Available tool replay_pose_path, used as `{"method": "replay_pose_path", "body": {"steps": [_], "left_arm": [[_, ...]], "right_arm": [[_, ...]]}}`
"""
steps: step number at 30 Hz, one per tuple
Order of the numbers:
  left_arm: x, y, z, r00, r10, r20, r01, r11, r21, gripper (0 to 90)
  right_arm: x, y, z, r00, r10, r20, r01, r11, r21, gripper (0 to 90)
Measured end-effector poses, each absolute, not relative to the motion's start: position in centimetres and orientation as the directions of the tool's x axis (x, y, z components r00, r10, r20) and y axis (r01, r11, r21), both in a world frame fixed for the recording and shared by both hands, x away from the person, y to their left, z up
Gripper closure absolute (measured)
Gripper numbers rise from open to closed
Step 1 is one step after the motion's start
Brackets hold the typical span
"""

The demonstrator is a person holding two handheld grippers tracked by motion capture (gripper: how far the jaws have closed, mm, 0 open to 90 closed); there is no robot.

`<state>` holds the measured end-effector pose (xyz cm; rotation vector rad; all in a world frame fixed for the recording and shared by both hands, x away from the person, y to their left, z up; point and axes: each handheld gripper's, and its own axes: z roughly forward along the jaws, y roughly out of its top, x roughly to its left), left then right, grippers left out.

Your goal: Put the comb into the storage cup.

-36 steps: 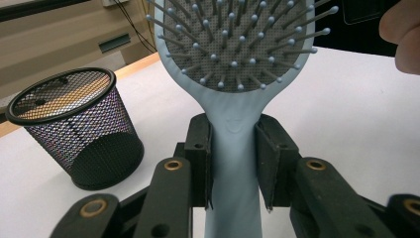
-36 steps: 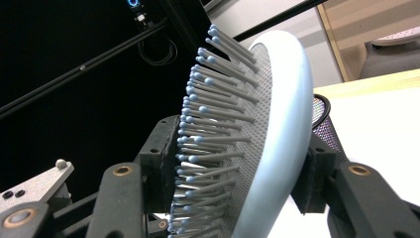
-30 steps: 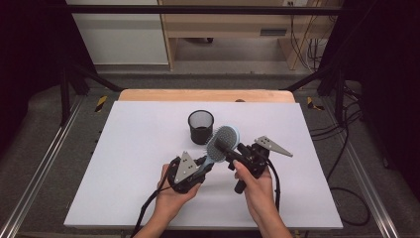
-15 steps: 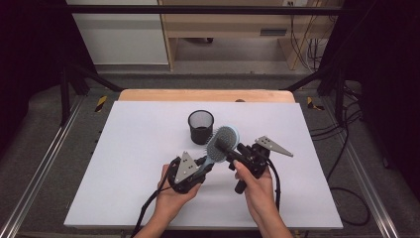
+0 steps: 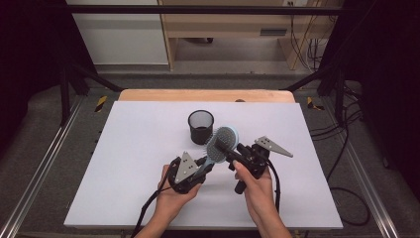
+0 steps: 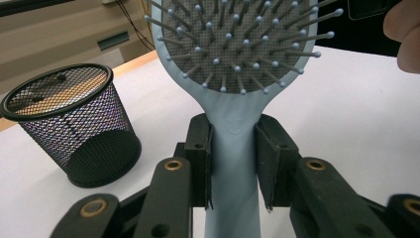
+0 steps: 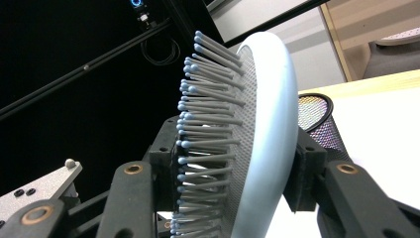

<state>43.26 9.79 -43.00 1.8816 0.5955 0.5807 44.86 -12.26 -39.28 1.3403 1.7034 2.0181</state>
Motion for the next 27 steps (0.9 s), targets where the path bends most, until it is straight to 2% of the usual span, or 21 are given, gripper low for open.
{"method": "replay_pose_path", "body": {"steps": [27], "left_arm": [[43.33,9.78,-43.12,0.763,0.637,0.113,0.149,-0.343,0.928,69.6]], "right_arm": [[44.78,-12.19,-39.26,-0.578,0.639,0.507,0.396,-0.324,0.859,52.8]]}}
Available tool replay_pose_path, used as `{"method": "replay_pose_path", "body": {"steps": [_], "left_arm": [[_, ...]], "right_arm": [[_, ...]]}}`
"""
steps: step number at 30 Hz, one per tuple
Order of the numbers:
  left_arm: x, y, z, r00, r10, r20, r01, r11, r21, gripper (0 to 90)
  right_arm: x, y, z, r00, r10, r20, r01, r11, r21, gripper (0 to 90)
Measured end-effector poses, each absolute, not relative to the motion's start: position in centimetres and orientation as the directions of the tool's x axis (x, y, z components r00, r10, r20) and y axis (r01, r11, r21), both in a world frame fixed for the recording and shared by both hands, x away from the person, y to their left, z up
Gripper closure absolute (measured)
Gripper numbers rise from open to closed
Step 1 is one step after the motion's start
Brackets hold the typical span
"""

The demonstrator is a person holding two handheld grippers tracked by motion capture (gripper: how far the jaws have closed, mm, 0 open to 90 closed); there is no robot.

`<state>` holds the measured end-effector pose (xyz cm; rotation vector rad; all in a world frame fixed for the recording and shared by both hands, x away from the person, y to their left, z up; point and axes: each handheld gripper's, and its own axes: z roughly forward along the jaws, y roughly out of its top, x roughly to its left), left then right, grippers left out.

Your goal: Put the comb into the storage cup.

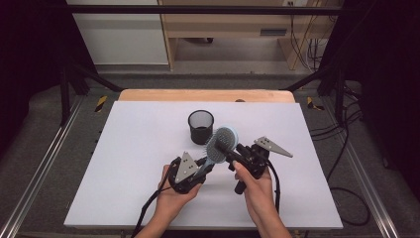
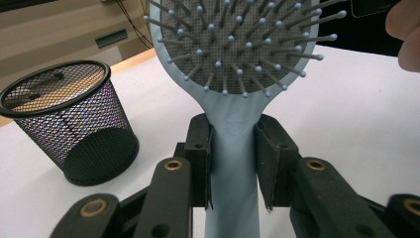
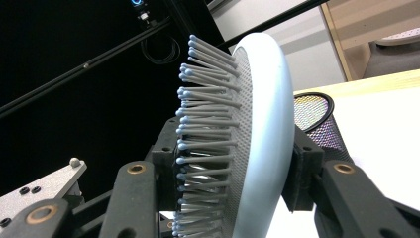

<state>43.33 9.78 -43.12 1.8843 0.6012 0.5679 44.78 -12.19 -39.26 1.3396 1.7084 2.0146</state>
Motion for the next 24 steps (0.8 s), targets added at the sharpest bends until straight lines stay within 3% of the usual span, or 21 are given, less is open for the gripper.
{"method": "replay_pose_path", "body": {"steps": [24], "left_arm": [[43.52,9.84,-43.20,0.770,0.631,0.097,0.165,-0.343,0.925,69.4]], "right_arm": [[44.70,-12.00,-39.33,-0.576,0.645,0.502,0.392,-0.320,0.862,52.8]]}}
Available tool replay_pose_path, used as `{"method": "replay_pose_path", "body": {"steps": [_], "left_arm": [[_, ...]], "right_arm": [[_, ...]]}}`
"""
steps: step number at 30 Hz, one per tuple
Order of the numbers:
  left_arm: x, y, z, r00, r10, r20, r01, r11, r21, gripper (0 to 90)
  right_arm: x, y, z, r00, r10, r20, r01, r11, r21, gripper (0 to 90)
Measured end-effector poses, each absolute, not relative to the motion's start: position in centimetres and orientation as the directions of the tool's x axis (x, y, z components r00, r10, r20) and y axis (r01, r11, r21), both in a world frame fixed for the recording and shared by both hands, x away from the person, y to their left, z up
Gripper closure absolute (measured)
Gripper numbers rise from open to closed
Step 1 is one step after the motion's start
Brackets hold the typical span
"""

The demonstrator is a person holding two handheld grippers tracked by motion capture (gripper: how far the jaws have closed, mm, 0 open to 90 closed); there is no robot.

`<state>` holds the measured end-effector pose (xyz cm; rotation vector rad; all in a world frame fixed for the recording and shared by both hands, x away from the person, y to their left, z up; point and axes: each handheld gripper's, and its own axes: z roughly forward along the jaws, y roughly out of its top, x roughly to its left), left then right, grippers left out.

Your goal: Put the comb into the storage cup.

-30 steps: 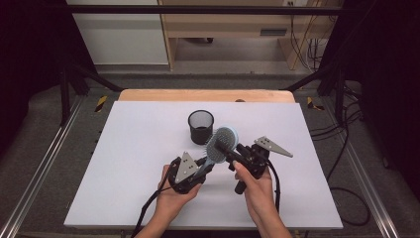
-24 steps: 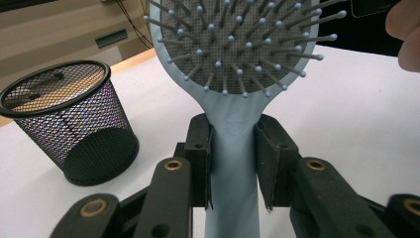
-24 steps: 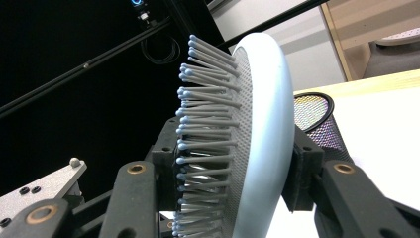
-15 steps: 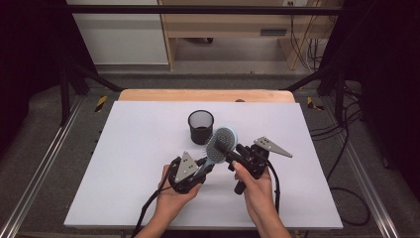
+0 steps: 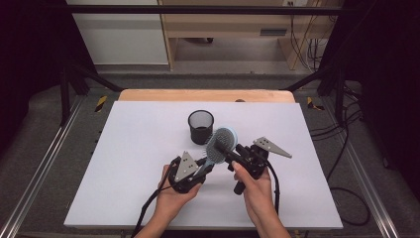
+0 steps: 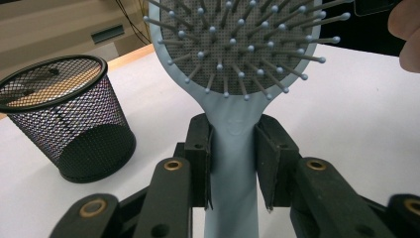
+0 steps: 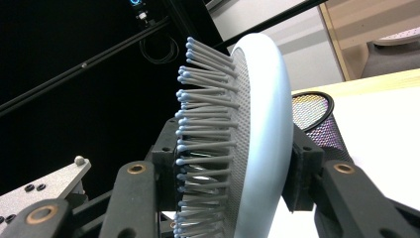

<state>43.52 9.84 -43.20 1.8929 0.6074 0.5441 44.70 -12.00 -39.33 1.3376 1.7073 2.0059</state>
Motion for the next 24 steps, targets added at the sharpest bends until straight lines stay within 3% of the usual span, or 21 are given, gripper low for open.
{"method": "replay_pose_path", "body": {"steps": [24], "left_arm": [[43.65,9.88,-43.21,0.773,0.629,0.088,0.171,-0.339,0.925,69.1]], "right_arm": [[44.65,-11.95,-39.36,-0.574,0.645,0.504,0.390,-0.325,0.861,52.8]]}}
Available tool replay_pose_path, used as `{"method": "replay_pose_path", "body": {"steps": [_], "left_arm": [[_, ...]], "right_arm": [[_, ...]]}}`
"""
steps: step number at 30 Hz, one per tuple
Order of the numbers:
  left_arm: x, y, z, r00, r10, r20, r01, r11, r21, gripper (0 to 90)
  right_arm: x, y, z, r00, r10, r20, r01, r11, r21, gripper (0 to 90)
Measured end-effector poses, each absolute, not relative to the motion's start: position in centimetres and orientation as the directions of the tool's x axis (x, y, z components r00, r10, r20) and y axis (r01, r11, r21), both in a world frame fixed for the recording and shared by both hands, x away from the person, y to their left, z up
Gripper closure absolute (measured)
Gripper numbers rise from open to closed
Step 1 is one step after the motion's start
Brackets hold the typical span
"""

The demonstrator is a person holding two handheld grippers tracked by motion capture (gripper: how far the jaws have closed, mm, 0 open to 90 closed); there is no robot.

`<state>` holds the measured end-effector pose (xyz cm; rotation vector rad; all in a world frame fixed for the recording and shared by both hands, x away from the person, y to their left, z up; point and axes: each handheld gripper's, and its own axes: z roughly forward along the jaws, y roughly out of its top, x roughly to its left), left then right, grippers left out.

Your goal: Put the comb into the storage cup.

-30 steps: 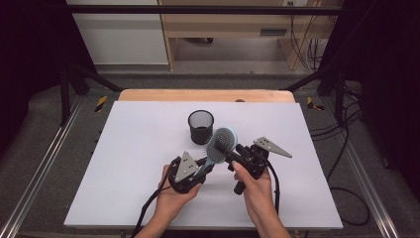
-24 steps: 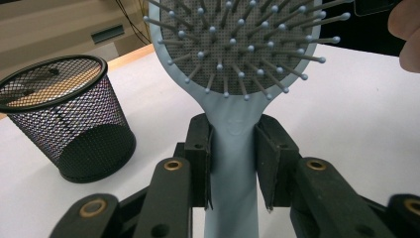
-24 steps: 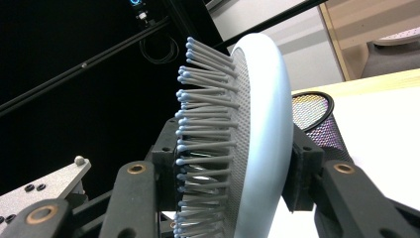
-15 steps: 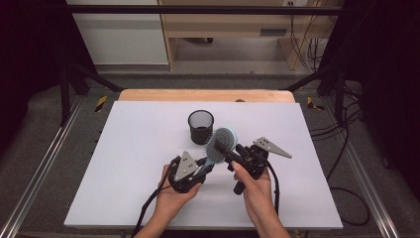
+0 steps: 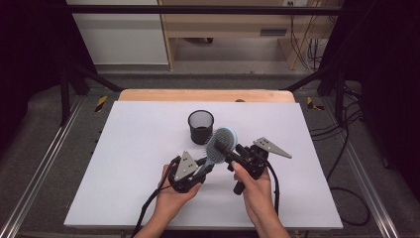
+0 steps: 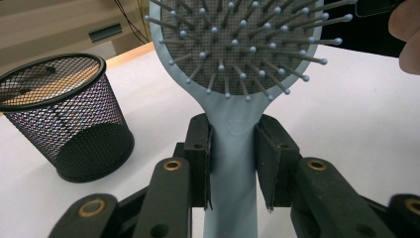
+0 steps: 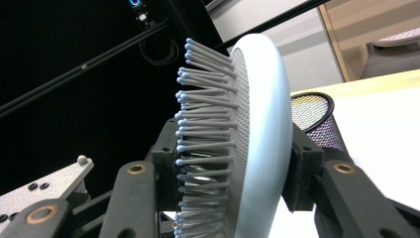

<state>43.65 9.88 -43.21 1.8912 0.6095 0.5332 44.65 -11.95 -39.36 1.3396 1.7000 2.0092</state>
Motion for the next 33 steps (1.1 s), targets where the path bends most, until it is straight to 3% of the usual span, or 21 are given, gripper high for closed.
{"method": "replay_pose_path", "body": {"steps": [22,33], "left_arm": [[43.77,10.01,-43.12,0.771,0.634,0.064,0.179,-0.312,0.933,65.5],[44.26,9.98,-43.20,0.777,0.629,0.027,0.204,-0.292,0.935,38.9]], "right_arm": [[44.58,-11.99,-39.33,-0.569,0.646,0.509,0.381,-0.341,0.859,52.7],[44.63,-12.44,-39.27,-0.555,0.658,0.509,0.367,-0.356,0.860,52.7]]}}
